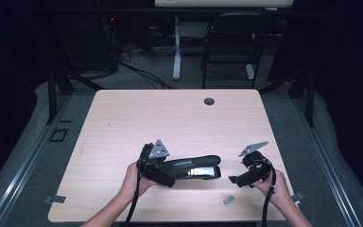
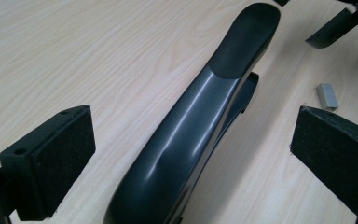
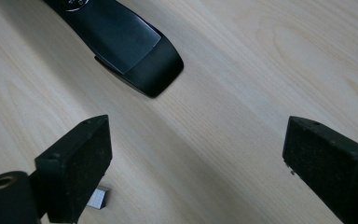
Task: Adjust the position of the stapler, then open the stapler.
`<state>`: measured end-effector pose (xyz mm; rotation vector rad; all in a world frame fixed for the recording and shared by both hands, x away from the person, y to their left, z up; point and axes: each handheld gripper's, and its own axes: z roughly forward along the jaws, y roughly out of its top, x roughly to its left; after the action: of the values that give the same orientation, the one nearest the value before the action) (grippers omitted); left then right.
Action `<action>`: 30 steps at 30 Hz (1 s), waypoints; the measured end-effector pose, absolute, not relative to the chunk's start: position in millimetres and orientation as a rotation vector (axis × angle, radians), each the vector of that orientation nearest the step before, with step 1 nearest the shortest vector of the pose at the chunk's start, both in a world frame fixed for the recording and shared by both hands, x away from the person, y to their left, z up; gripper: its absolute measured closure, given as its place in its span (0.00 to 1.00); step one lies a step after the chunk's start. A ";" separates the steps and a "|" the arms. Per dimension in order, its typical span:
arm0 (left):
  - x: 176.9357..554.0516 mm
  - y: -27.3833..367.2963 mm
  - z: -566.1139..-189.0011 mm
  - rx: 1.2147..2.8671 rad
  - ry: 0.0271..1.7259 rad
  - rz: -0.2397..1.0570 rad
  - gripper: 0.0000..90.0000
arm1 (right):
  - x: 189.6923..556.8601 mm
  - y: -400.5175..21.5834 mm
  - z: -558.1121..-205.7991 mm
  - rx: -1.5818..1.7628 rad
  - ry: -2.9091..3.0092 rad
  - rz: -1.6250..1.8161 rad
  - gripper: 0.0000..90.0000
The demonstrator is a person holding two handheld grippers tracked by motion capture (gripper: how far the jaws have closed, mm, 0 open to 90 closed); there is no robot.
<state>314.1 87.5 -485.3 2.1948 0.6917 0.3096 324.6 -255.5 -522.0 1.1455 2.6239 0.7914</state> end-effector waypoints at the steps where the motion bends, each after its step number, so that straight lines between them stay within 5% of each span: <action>1: 312.7 86.8 -484.9 2.191 0.694 0.311 0.00 | 324.6 -255.5 -522.0 1.145 2.624 0.791 0.10; 8: 303.0 75.8 -486.2 2.184 0.672 0.307 0.00 | 322.9 -248.0 -521.1 1.109 2.642 0.795 0.17; 17: 294.6 64.8 -488.6 2.171 0.659 0.330 0.00 | 317.1 -241.3 -519.6 1.087 2.605 0.848 0.37; 30: 280.5 42.1 -503.6 2.183 0.618 0.347 0.20 | 310.2 -221.2 -526.7 1.046 2.587 0.860 0.70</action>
<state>280.5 42.1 -503.6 2.1831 0.6182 0.3474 310.2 -221.2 -526.7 1.0461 2.5866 0.8600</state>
